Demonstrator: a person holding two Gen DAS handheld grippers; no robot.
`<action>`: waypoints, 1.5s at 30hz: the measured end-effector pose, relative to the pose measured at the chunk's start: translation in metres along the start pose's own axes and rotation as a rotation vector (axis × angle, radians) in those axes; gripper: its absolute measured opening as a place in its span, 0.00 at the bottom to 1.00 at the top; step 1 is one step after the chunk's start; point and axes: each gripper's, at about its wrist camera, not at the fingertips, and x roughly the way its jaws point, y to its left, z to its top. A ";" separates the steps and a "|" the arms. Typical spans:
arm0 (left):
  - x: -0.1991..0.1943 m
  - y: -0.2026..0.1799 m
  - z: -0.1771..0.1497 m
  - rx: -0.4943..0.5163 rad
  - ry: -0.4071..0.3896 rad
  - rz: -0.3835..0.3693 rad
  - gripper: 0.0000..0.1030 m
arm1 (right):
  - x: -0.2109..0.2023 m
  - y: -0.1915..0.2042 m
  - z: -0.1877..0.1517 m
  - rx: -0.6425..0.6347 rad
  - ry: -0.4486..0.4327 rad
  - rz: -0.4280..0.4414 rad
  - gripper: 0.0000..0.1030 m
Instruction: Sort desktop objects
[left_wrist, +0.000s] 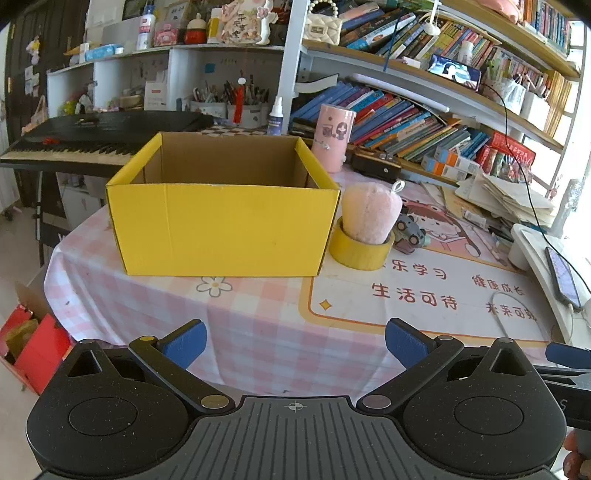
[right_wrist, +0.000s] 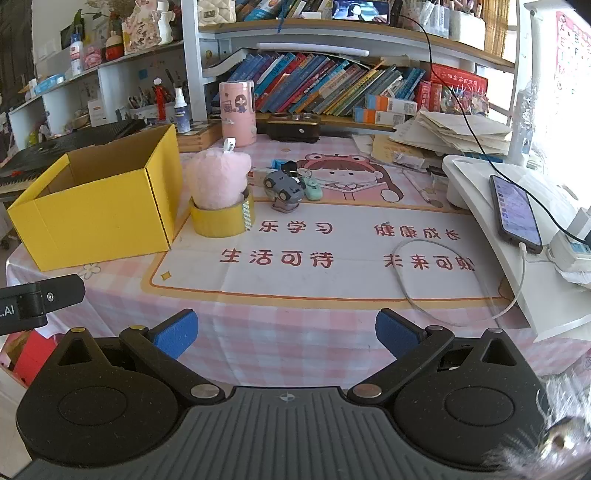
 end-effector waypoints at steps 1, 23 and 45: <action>0.000 0.000 0.000 0.000 0.000 -0.001 1.00 | 0.001 0.000 0.000 -0.001 0.000 0.000 1.00; 0.003 0.009 0.003 -0.001 0.000 -0.003 1.00 | 0.007 0.012 0.004 -0.017 0.010 0.007 1.00; 0.007 0.020 0.002 -0.080 -0.011 -0.050 1.00 | 0.006 0.016 0.006 -0.028 -0.010 0.019 1.00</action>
